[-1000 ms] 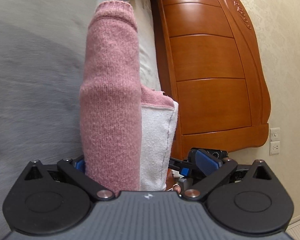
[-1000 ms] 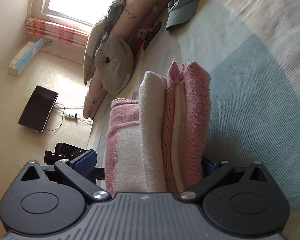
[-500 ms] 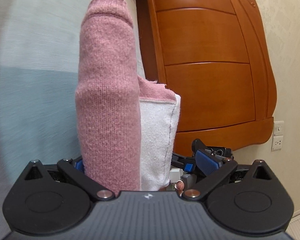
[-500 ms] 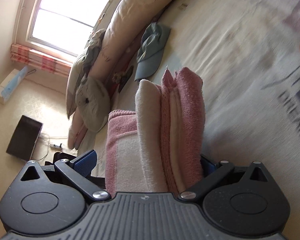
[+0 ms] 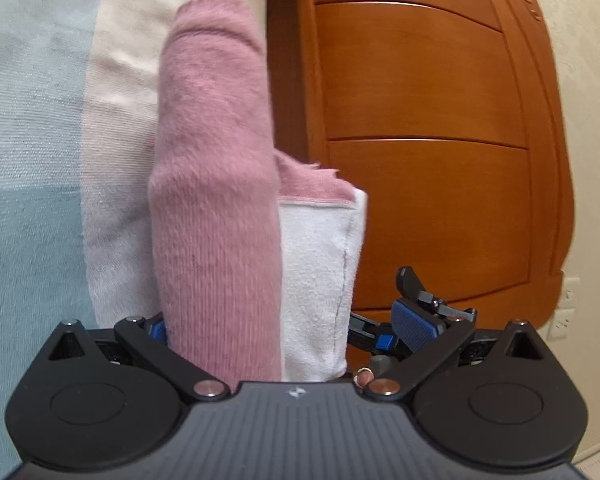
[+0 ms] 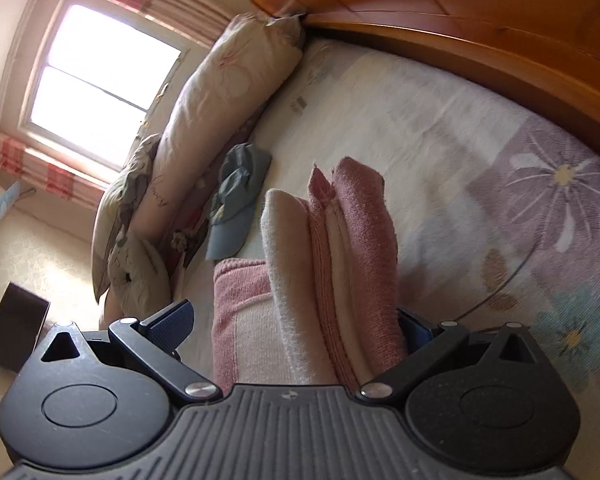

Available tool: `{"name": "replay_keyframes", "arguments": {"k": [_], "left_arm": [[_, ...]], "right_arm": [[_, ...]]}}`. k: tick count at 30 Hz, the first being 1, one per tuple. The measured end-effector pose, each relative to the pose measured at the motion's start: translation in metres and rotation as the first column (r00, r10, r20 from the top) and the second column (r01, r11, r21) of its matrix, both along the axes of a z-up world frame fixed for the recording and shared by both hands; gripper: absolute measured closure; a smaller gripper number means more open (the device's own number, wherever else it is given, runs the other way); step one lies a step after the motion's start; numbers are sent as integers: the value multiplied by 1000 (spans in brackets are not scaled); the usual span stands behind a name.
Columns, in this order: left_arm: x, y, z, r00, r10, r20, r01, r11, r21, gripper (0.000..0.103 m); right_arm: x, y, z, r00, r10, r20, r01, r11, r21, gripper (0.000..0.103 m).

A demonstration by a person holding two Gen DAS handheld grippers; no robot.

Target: Fold clothes

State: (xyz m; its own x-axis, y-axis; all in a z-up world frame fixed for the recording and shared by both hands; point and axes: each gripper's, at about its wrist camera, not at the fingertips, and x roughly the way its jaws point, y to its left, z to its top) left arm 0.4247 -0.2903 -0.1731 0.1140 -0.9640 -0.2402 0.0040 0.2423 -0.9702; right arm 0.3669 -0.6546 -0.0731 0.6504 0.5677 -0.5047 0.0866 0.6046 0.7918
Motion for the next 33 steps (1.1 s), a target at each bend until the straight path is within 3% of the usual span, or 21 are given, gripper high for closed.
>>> {"name": "replay_keyframes", "arguments": {"k": [3,5,9,12,14,16,18,21,22,26,30,33], "left_arm": [[-6,7,-7,1000,-22,3,22,1000,19,2],[-10,20,-4,998,-44,33,41,997,70,2],[-36,61,16,980,-83,182,39,973,230,2],[-61,83,35,946,-123,300,6,932,363,1],[-74,88,44,934,-129,332,-15,917,398,1],[-77,88,55,929,-128,348,-28,912,410,1],[-88,100,57,930,-118,348,-37,912,408,1],[-100,116,63,927,-115,356,-47,908,416,1],[-102,120,68,915,-121,384,-64,897,437,1],[-121,132,84,845,-165,508,-157,832,532,1],[-130,141,92,838,-155,524,-176,832,527,1],[-137,146,90,838,-139,527,-200,821,534,1]], "right_arm": [[1,-6,-13,999,-49,-18,48,997,-57,0],[-6,-12,-14,996,-86,-12,85,994,-68,0],[-30,-18,11,981,-163,110,178,974,-143,0],[-41,-2,42,973,-64,224,98,985,-144,0],[-43,18,55,968,36,248,9,984,-178,0],[-44,40,57,968,98,232,-31,961,-275,0],[-41,47,43,977,105,183,-43,948,-314,0],[-34,38,12,998,24,57,-3,941,-337,0],[-33,34,5,1000,-8,29,18,935,-354,3],[-59,42,25,996,-19,93,51,935,-352,0],[-86,62,33,992,62,106,-20,932,-361,0],[-89,56,11,1000,-1,22,10,904,-428,0]]}}
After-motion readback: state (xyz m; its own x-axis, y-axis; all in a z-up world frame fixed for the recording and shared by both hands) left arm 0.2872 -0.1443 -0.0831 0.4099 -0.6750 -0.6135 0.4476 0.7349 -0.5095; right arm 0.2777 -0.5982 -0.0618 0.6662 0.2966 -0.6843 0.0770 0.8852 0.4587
